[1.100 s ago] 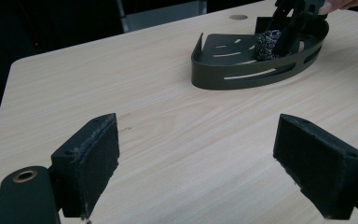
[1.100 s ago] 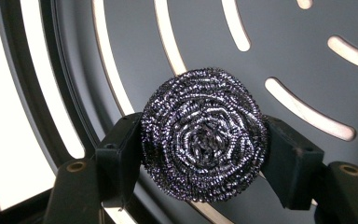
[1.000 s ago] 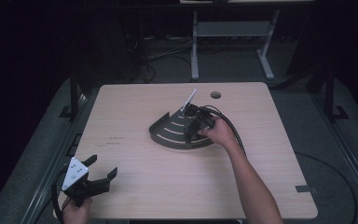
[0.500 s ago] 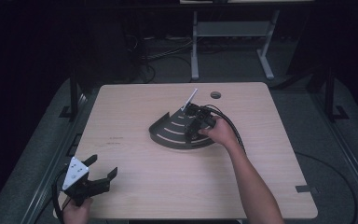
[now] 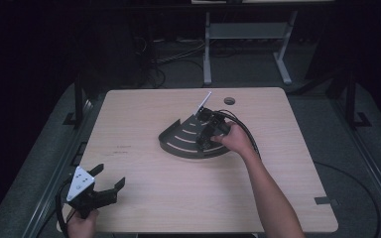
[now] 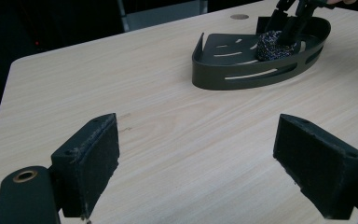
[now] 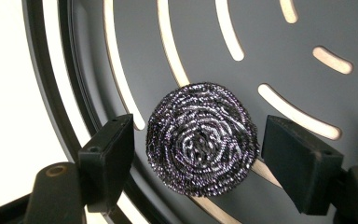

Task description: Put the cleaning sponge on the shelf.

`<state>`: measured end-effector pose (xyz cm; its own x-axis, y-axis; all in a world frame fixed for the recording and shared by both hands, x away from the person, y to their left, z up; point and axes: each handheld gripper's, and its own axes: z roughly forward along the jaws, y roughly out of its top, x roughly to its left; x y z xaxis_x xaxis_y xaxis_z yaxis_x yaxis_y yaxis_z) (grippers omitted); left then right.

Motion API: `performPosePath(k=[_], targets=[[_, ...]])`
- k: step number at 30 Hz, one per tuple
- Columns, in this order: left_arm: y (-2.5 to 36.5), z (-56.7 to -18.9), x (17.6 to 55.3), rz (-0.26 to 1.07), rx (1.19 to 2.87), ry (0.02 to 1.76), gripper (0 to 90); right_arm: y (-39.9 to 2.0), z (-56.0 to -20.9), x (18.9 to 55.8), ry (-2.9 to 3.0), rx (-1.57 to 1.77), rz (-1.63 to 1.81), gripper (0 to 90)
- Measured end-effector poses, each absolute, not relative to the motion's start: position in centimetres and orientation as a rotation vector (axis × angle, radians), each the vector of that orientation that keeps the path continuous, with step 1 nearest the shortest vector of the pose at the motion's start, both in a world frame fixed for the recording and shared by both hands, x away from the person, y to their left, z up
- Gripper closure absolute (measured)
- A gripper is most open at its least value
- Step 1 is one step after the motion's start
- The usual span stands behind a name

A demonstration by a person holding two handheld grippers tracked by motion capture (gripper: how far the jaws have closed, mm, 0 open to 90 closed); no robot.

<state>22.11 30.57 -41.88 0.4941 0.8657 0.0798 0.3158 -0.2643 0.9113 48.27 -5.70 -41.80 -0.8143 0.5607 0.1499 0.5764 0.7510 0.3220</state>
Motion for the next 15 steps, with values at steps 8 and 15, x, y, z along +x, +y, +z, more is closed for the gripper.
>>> performPosePath(k=[8,15], targets=[[30.6,-41.9,22.0,0.748,1.812,0.996,13.8,-6.1,-41.1,48.0,-2.895,-0.945,-0.591,22.2],[30.5,-41.9,22.1,0.747,1.816,0.99,13.7,-6.5,-40.2,47.6,-2.898,-0.926,-0.616,22.0]])
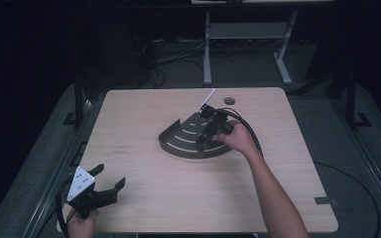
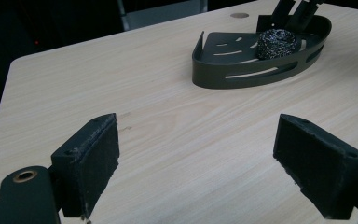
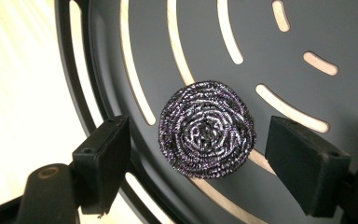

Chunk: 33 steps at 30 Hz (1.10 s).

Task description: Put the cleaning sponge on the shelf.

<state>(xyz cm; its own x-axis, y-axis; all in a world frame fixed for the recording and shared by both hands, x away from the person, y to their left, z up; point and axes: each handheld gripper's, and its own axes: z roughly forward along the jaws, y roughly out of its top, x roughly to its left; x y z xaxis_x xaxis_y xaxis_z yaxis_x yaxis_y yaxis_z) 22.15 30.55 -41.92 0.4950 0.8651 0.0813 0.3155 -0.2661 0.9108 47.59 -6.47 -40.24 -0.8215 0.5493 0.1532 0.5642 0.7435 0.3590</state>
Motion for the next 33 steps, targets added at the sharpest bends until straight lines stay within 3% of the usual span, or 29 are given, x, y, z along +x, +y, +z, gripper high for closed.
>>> performPosePath(k=[33], targets=[[30.4,-42.1,22.0,0.746,1.827,0.989,13.8,-9.3,-38.0,45.1,-2.918,-0.918,-0.708,21.1]])
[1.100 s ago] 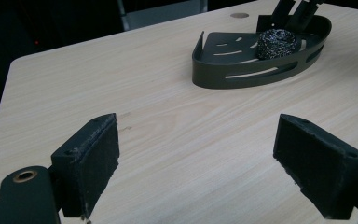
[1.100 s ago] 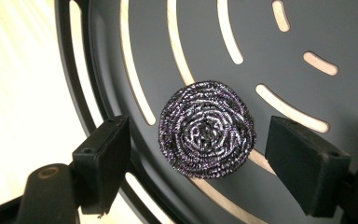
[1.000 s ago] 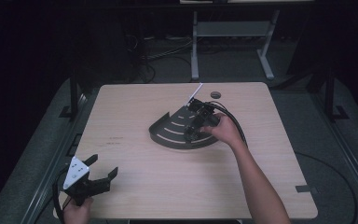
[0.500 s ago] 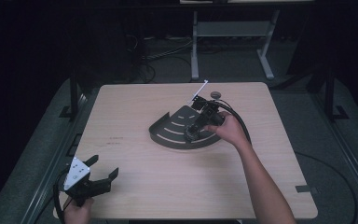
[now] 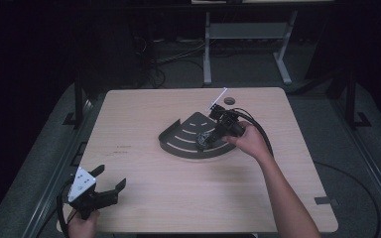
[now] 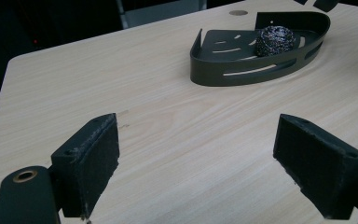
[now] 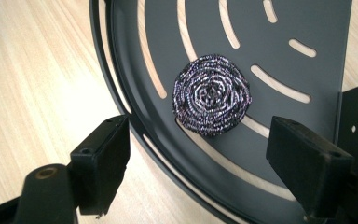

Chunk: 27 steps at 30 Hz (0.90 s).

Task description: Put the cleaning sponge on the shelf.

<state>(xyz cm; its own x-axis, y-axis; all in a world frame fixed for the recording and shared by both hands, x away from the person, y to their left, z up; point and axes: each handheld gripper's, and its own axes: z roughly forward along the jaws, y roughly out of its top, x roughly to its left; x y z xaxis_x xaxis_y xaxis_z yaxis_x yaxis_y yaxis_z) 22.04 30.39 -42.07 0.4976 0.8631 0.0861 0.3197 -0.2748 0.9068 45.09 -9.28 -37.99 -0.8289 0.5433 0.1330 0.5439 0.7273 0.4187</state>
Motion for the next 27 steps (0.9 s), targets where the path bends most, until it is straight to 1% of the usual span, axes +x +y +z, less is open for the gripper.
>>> performPosePath(k=[8,27], targets=[[30.2,-42.1,22.0,0.745,1.835,0.983,13.7,-10.2,-37.6,44.4,-2.918,-0.921,-0.737,21.0],[30.2,-42.1,22.0,0.749,1.835,0.985,13.7,-11.5,-38.0,42.6,-2.921,-0.896,-0.745,21.0]])
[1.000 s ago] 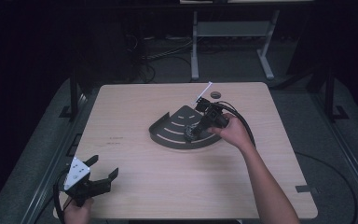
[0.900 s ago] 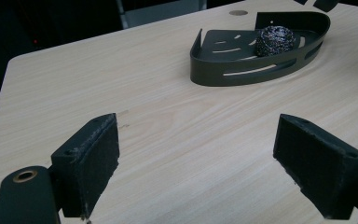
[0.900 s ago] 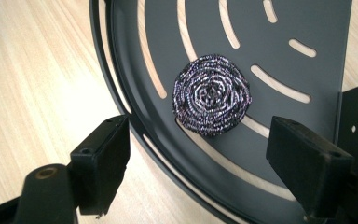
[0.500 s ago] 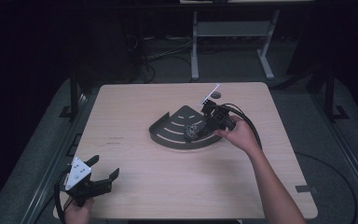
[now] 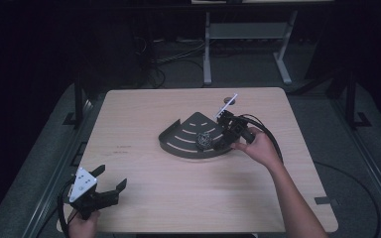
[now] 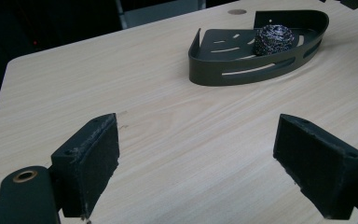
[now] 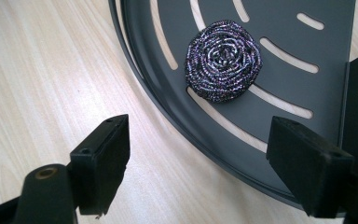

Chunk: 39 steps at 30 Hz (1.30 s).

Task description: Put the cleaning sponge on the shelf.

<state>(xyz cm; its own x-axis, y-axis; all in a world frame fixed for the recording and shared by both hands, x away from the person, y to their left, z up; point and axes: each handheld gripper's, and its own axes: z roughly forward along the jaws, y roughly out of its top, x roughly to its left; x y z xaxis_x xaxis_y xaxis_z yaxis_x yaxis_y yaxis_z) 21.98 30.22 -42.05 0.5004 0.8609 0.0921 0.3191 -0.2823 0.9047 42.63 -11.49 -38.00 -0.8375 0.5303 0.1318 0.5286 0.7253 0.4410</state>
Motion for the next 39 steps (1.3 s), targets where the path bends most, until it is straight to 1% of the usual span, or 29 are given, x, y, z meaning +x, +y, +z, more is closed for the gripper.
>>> performPosePath(k=[17,39], targets=[[30.2,-42.1,22.0,0.749,1.837,0.984,13.8,-13.3,-38.7,41.0,2.913,0.909,0.733,20.9],[30.1,-42.1,22.0,0.748,1.839,0.985,13.8,-15.5,-40.8,38.1,2.909,0.927,0.74,20.7]])
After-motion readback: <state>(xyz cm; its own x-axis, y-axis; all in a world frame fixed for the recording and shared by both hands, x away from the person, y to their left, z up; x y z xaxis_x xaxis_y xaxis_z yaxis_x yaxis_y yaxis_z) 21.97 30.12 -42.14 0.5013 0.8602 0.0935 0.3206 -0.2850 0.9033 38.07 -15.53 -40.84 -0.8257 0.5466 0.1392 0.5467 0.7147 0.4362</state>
